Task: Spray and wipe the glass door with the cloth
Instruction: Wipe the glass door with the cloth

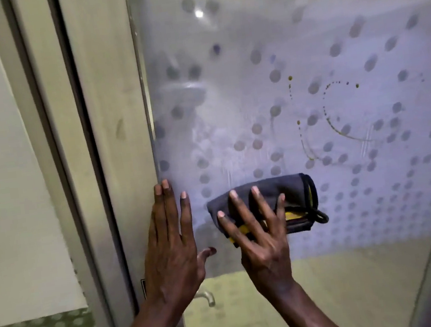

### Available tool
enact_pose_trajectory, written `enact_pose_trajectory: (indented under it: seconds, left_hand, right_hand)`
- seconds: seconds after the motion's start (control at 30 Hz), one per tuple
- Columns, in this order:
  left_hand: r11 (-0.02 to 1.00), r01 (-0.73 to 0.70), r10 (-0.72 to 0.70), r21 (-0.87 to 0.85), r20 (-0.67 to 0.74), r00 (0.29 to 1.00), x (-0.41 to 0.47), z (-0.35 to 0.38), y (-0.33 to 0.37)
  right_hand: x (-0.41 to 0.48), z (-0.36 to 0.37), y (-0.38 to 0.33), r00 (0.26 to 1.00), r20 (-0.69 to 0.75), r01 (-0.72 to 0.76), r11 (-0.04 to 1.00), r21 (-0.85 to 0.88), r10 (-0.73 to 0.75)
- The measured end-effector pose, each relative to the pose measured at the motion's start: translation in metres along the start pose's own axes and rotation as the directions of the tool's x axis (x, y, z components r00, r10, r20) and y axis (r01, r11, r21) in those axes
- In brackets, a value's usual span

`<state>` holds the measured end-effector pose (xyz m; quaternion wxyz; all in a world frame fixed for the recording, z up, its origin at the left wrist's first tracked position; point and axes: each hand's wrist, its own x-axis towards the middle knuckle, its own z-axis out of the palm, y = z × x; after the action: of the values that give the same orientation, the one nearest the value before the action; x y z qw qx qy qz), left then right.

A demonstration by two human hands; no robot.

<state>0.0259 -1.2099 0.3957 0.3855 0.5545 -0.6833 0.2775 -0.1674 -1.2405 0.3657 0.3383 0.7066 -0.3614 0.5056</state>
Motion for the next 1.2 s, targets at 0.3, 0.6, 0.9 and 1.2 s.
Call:
enact_pose_trajectory:
  seconds: [0.3,0.6,0.9,1.2]
  left_hand:
    - [0.998,-0.062,0.061,0.016,0.041,0.997,0.001,-0.002,-0.009]
    - [0.998,-0.051,0.049,0.024,0.079,0.996,-0.002,-0.018,-0.002]
    - [0.998,-0.026,0.019,0.057,0.109,0.994,-0.001,-0.022,0.007]
    - [0.999,0.009,-0.013,0.038,0.09,0.996,-0.002,-0.016,0.012]
  right_hand:
    - [0.045,0.004,-0.014,0.981,-0.162,-0.14,0.969,-0.206,0.107]
    - [0.01,-0.008,-0.03,0.968,-0.096,-0.246,0.959,-0.144,0.233]
    - [0.09,0.005,-0.04,0.953,-0.229,-0.201,0.98,0.011,0.198]
    - [0.049,-0.032,0.042,0.888,-0.273,-0.419,0.895,-0.151,0.37]
